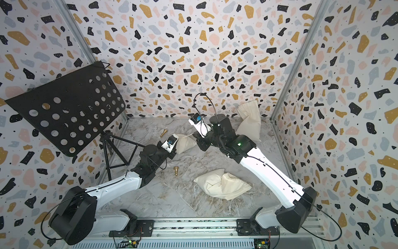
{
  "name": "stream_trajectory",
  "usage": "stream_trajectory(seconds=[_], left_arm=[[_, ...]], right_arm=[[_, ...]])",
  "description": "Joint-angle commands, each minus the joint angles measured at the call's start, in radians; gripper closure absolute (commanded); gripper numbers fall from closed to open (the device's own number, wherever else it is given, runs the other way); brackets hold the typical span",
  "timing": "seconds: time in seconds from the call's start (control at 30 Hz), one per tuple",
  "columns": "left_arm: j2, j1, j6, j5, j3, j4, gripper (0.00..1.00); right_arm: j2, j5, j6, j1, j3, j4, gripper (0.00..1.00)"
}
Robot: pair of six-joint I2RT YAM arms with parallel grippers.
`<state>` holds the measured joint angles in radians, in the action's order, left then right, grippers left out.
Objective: Close the soil bag
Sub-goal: Frap the soil bag at the center of the board.
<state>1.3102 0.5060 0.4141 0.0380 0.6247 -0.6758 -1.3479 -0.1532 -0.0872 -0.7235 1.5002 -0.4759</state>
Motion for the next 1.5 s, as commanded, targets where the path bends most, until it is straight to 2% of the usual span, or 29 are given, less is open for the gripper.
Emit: stream_trajectory(seconds=[0.0,0.23,0.4,0.5,0.57,0.63,0.8,1.0,1.1,1.2,1.37,1.47], left_arm=[[0.066,-0.032,0.077,0.171,-0.007,0.180,0.79],[0.202,-0.032,0.114,0.312,0.065,0.247,0.79],[0.255,-0.038,0.082,0.360,0.096,0.245,0.90],[0.275,-0.072,0.036,0.378,0.121,0.258,0.93],[0.263,-0.079,0.012,0.346,0.133,0.269,0.91],[0.224,-0.076,-0.009,0.267,0.121,0.264,0.81],[0.064,-0.033,-0.094,0.055,0.059,0.224,0.40],[-0.100,0.029,-0.196,-0.169,0.150,0.316,0.09],[-0.144,0.031,-0.272,-0.297,0.225,0.322,0.03],[-0.145,0.033,-0.343,-0.391,0.311,0.339,0.03],[-0.113,0.034,-0.433,-0.515,0.418,0.333,0.03],[-0.093,0.037,-0.445,-0.535,0.456,0.331,0.07]], right_arm=[[0.174,0.093,0.033,0.076,0.001,0.069,1.00],[0.287,0.163,0.063,0.128,-0.055,0.077,1.00],[0.315,0.201,0.067,0.132,-0.086,0.098,1.00],[0.292,0.186,0.072,0.133,-0.094,0.108,1.00],[0.252,0.121,0.090,0.134,-0.088,0.115,1.00],[0.192,0.044,0.117,0.134,-0.075,0.123,1.00],[0.019,-0.119,0.175,0.130,0.014,0.132,1.00],[-0.081,-0.139,0.132,0.091,0.161,0.091,1.00],[-0.108,-0.142,0.106,0.076,0.222,0.056,1.00],[-0.120,-0.163,0.088,0.062,0.261,0.037,1.00],[-0.122,-0.192,0.084,0.046,0.294,0.035,1.00],[-0.123,-0.220,0.087,0.041,0.305,0.035,1.00]])
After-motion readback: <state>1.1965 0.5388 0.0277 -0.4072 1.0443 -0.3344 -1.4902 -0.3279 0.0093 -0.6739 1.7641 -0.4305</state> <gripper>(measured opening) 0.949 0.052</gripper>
